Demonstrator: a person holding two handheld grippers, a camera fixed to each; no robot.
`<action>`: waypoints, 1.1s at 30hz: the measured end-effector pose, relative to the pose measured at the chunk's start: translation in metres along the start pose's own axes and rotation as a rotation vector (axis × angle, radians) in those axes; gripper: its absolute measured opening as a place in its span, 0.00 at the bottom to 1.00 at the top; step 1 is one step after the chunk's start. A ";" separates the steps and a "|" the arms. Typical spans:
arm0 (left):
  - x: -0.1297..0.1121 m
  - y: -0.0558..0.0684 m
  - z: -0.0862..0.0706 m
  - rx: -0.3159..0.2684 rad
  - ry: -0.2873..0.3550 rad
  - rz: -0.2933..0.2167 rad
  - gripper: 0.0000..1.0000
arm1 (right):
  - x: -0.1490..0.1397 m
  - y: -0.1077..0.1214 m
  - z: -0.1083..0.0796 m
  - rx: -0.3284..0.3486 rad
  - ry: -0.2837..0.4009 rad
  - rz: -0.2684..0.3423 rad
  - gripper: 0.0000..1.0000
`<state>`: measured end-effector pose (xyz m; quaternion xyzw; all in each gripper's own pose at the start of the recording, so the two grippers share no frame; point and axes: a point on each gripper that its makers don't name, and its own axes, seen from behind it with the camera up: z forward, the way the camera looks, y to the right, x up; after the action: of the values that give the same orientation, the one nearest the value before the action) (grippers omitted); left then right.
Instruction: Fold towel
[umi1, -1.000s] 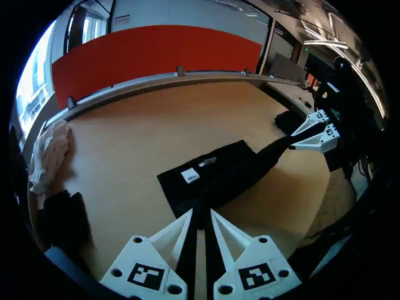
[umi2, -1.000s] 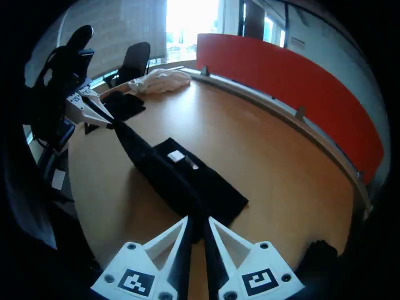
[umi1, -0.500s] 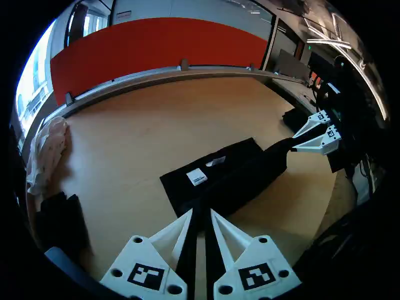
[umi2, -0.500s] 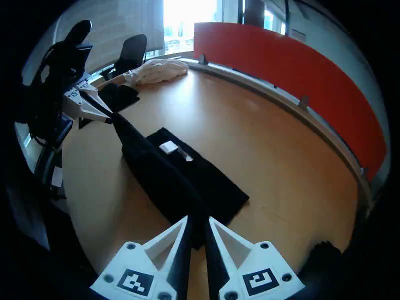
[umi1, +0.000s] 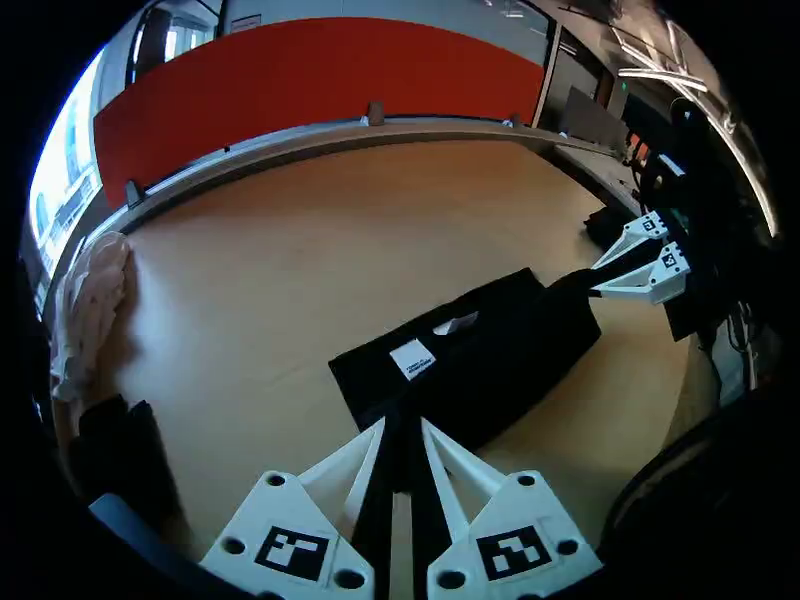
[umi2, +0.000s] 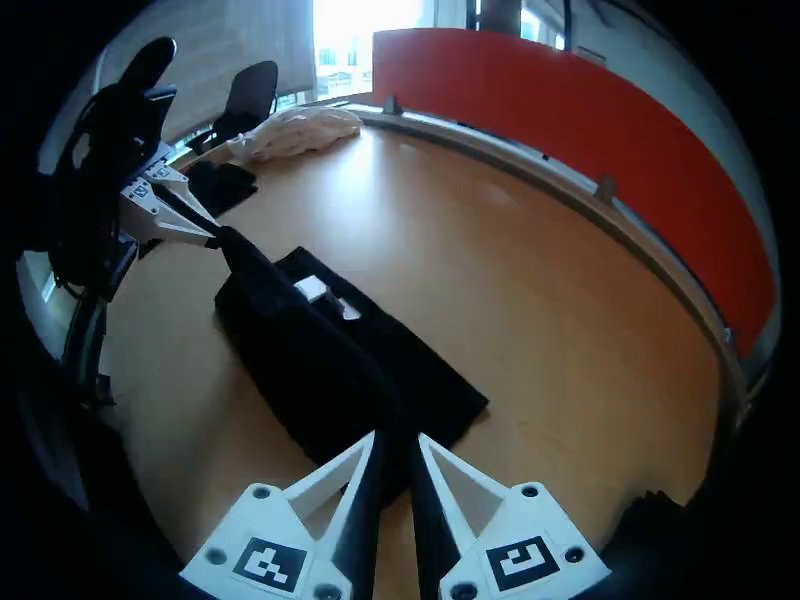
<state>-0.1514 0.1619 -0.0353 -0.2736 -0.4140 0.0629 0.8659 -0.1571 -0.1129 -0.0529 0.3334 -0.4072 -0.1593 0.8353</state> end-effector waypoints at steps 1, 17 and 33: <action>-0.001 0.000 0.001 0.000 -0.003 0.001 0.09 | -0.001 0.000 0.001 0.001 -0.004 0.001 0.16; -0.013 -0.008 0.031 0.020 -0.032 -0.010 0.10 | -0.014 0.013 0.026 -0.017 -0.046 0.018 0.21; -0.019 -0.021 0.049 0.070 -0.044 -0.001 0.27 | -0.023 0.027 0.038 -0.072 -0.058 0.047 0.40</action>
<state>-0.2029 0.1586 -0.0130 -0.2416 -0.4307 0.0829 0.8656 -0.2013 -0.0970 -0.0309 0.2887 -0.4328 -0.1639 0.8382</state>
